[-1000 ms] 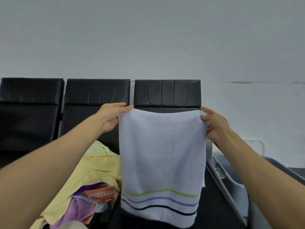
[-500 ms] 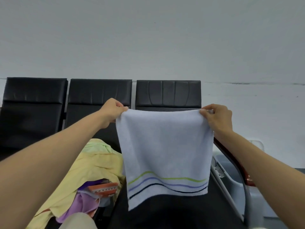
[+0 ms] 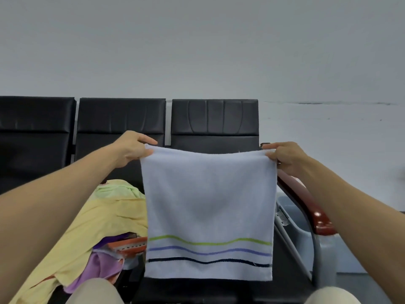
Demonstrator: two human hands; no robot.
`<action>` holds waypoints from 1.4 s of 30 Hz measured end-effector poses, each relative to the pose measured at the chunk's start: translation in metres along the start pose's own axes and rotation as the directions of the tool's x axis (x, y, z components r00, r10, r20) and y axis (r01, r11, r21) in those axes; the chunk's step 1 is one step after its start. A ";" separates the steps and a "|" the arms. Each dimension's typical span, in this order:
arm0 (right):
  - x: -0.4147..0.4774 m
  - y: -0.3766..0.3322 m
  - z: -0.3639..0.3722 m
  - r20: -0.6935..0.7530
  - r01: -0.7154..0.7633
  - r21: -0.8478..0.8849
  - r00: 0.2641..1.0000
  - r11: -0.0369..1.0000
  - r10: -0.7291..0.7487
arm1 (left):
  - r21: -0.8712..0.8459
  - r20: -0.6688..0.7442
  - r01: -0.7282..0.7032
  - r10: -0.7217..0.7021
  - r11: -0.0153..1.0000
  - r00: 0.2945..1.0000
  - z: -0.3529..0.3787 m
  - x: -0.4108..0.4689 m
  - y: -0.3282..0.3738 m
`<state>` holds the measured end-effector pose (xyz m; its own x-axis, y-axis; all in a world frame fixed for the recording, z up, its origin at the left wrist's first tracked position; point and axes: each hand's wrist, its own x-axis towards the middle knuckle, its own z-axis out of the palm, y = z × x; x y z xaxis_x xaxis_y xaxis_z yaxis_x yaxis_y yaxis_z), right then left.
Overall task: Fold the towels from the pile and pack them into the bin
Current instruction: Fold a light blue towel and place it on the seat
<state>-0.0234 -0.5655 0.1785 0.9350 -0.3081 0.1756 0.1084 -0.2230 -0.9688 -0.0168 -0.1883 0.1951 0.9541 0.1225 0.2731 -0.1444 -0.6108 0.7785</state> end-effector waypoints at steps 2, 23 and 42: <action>-0.001 0.000 -0.001 -0.010 0.089 -0.216 0.996 0.972 -0.093 | 0.208 -0.050 -0.090 0.103 0.974 0.993 0.000 -0.002 0.003; -0.006 0.012 0.002 0.219 0.159 -0.237 0.970 0.958 -0.107 | 0.129 -0.056 0.008 -0.001 0.992 0.998 0.003 -0.013 -0.022; -0.014 0.000 0.005 -0.046 0.294 -0.453 0.935 0.842 -0.351 | 0.402 -0.173 -0.197 0.286 0.894 0.942 0.005 -0.015 -0.012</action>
<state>-0.0344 -0.5567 0.1748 0.8210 -0.2524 0.5122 0.2129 -0.6971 -0.6847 -0.0286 -0.1863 0.1788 0.8125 0.0765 0.5779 -0.2119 -0.8848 0.4150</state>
